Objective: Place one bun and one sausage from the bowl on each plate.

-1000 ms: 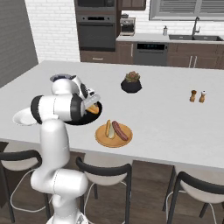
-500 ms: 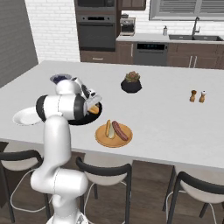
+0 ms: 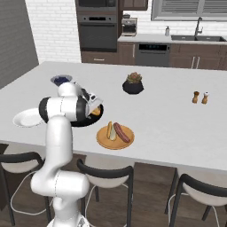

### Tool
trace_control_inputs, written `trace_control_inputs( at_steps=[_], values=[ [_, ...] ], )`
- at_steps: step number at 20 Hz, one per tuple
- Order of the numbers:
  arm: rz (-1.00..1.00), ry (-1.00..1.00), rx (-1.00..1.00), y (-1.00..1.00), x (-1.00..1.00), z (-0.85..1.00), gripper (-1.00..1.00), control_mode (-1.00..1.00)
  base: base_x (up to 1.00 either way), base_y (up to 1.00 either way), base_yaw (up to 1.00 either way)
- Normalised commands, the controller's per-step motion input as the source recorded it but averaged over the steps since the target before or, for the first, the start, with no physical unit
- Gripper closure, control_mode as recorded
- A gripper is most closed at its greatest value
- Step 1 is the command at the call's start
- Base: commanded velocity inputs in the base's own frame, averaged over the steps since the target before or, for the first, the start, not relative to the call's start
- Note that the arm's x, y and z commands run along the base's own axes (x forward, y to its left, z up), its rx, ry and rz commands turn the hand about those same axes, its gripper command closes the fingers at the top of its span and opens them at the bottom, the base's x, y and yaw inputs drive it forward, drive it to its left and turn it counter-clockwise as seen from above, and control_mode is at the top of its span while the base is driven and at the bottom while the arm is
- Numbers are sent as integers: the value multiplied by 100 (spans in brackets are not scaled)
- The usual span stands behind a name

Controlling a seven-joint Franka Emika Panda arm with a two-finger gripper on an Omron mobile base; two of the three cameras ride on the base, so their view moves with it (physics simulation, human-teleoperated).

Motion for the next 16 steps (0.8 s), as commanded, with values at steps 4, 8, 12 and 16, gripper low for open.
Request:
trace_control_inputs(
  at_steps=[4,8,12,16],
  values=[
    [0,0,4,-4,13,32,-100,-100,0,0,0],
    [0,4,0,0,60,2,-100,-100,0,0,0],
    [0,4,-2,0,42,-11,-100,-100,0,0,0],
    [0,12,-4,0,32,-13,-100,-100,0,0,0]
  ],
)
